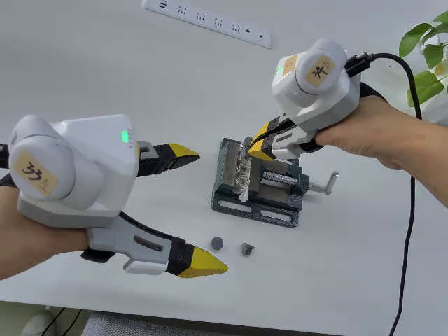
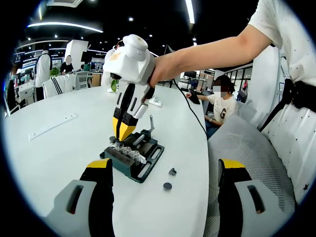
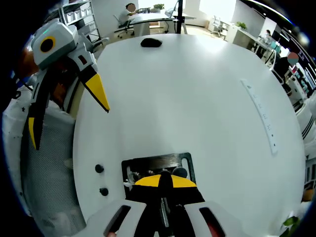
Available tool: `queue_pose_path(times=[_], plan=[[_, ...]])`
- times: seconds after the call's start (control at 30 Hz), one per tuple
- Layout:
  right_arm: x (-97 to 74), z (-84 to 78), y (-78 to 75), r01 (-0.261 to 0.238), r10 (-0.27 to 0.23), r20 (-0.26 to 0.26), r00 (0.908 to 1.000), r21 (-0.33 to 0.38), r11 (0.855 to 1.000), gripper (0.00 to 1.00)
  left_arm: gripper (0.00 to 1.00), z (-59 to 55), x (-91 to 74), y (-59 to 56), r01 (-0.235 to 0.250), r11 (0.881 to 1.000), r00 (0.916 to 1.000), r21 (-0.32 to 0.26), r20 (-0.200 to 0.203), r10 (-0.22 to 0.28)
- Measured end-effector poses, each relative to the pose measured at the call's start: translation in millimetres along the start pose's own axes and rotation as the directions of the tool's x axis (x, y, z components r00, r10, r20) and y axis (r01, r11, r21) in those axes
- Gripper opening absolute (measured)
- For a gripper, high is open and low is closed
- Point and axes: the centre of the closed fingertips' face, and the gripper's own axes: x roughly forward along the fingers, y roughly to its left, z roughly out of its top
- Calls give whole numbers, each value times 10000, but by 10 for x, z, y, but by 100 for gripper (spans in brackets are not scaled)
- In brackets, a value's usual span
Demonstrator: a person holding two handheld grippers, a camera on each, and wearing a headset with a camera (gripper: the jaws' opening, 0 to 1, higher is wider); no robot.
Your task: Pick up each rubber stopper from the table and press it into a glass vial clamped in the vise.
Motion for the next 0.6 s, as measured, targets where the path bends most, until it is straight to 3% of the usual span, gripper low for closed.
queue_pose_path(times=[0.6], plan=[[13, -2, 10, -253, 251, -306, 9992, -57, 9997, 1, 87, -7, 6, 10, 29, 10000, 10000, -17, 44, -29]])
